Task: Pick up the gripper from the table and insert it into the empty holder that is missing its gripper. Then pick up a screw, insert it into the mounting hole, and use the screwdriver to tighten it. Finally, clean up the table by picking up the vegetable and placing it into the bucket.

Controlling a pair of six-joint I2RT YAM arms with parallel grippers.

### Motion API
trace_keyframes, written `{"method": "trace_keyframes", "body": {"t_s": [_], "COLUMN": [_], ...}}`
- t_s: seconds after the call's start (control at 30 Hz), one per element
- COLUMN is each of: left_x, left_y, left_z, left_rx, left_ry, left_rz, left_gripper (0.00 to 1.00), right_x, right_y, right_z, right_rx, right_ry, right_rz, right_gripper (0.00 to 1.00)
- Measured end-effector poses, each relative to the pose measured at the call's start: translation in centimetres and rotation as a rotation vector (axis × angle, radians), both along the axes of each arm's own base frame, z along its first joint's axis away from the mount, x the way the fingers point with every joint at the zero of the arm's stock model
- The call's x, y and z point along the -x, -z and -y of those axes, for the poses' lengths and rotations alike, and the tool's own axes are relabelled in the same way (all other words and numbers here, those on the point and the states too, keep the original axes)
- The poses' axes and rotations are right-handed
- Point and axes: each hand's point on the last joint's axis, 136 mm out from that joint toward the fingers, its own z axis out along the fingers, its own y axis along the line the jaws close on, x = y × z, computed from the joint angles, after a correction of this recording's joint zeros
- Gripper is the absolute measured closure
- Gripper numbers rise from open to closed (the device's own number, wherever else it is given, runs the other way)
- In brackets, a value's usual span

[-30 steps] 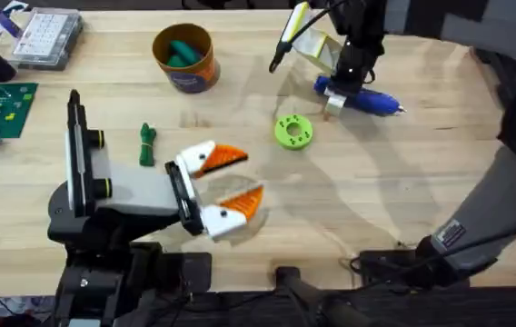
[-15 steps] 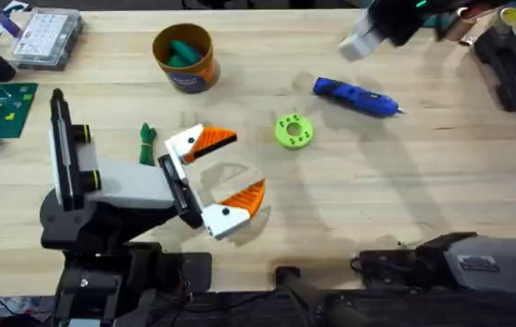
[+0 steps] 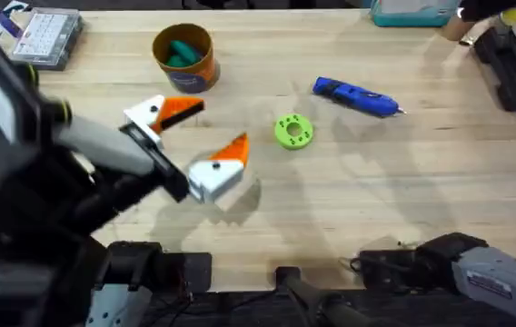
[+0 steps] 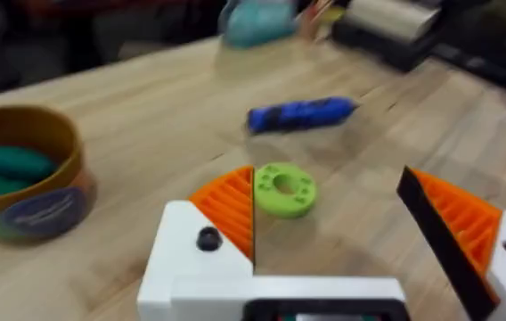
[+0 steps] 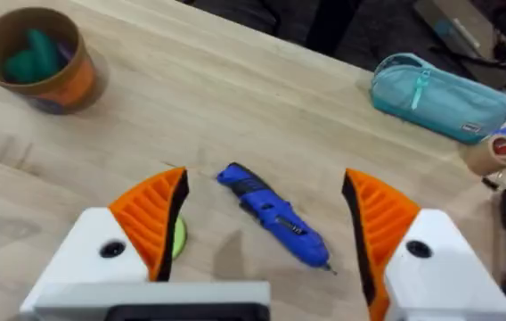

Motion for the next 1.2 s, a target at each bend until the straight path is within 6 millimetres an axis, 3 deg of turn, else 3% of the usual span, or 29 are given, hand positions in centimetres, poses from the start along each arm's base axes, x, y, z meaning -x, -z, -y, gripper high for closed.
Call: {"method": "trace_keyframes", "body": {"t_s": [0.23,0.33,0.57,0.77,0.97,1.2], "left_x": [-2.7,-3.3,-2.8,-2.6,-3.0,-5.2], "left_y": [-1.5,-2.0,-1.5,-0.7,1.4,5.9], "left_z": [-3.1,-4.9,-9.9,-14.5,-18.3,-20.5], "left_rx": [-0.202,-0.28,-0.446,-0.484,-0.449,-0.386], "left_ry": [-0.164,-0.252,-0.479,-0.681,-0.806,-0.796], "left_rz": [-0.146,-0.189,-0.283,-0.356,-0.506,-0.704], "left_gripper": [0.015,0.016,0.017,0.016,0.016,0.015], "right_x": [2.0,2.4,3.3,3.1,3.1,3.1], "right_y": [0.3,1.5,5.6,5.8,5.8,5.8], "right_z": [0.4,0.5,0.8,0.7,0.7,0.7], "right_rx": [-0.039,-0.046,-0.022,-0.016,0.0,0.003], "right_ry": [0.022,0.031,0.037,0.032,0.018,0.016], "right_rz": [-0.042,-0.062,-0.149,-0.145,-0.141,-0.14], "right_gripper": [0.005,0.005,0.005,0.005,0.005,0.005]}}
